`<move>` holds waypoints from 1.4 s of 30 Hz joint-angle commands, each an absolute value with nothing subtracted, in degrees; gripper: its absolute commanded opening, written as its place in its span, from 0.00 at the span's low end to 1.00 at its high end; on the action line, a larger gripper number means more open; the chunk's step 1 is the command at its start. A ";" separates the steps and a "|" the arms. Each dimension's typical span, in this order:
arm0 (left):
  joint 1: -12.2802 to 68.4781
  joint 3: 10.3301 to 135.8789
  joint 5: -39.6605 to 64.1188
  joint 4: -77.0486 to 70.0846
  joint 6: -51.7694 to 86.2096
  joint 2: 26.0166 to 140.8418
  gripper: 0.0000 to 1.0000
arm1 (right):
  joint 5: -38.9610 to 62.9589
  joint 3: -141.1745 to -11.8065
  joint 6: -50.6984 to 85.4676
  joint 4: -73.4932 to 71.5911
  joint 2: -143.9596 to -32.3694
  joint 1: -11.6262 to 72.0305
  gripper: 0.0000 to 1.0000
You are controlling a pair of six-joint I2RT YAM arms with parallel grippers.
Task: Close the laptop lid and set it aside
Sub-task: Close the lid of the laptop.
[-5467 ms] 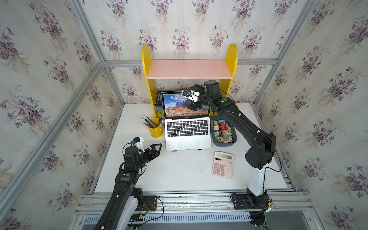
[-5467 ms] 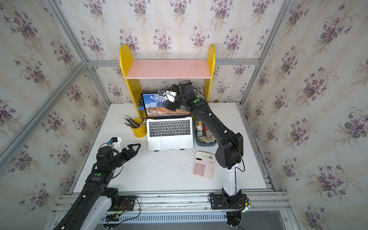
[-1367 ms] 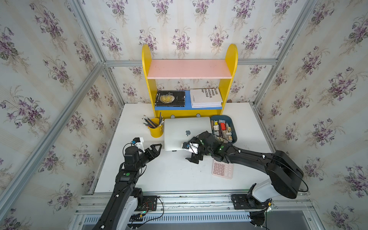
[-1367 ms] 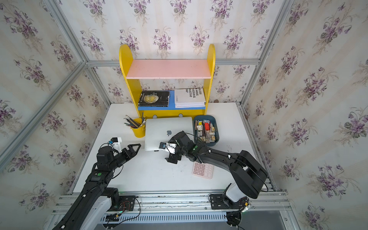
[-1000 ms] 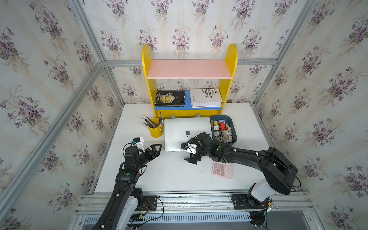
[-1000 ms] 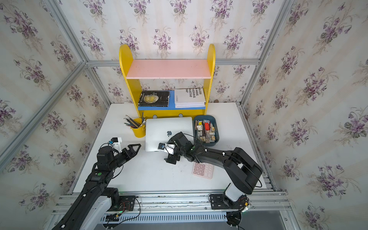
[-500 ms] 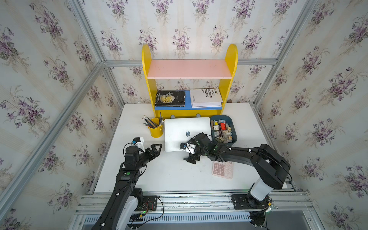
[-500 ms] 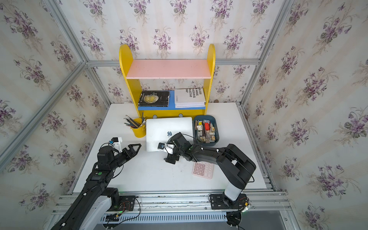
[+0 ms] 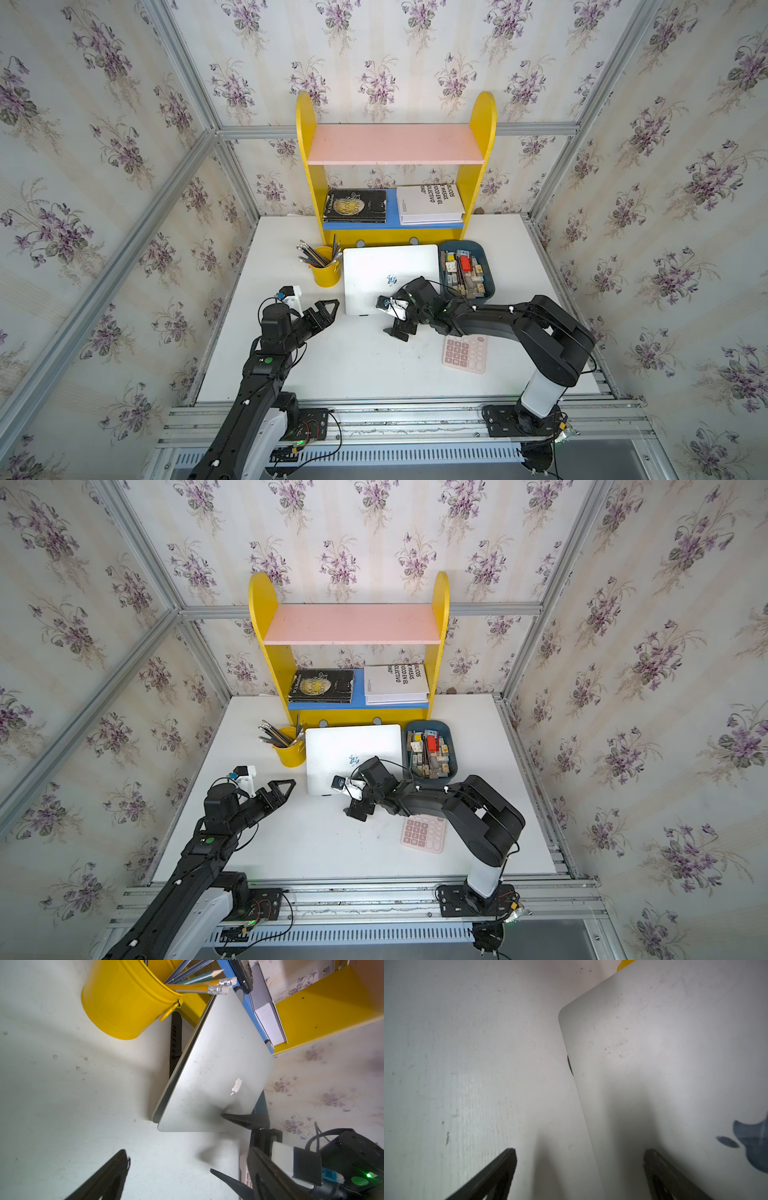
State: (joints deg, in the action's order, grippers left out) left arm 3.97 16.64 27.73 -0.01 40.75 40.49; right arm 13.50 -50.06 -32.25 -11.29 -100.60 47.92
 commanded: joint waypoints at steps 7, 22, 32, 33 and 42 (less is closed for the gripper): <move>3.93 16.77 29.43 -2.26 40.47 40.58 0.92 | 11.22 -48.11 -28.94 -16.57 -100.38 47.54 1.00; 4.51 17.19 34.45 -7.76 40.38 47.74 0.93 | 11.33 -31.30 -5.41 -40.57 -85.96 42.16 1.00; 7.43 15.87 36.23 -14.80 42.29 55.71 0.93 | 18.42 -21.20 22.48 -60.68 -83.41 31.65 1.00; 7.74 16.06 36.07 -15.30 42.35 56.26 0.93 | 18.64 -20.77 23.77 -61.42 -83.39 29.50 1.00; 9.65 16.86 34.85 -20.39 43.73 62.67 0.92 | 17.15 -20.21 28.25 -56.86 -82.62 27.54 0.99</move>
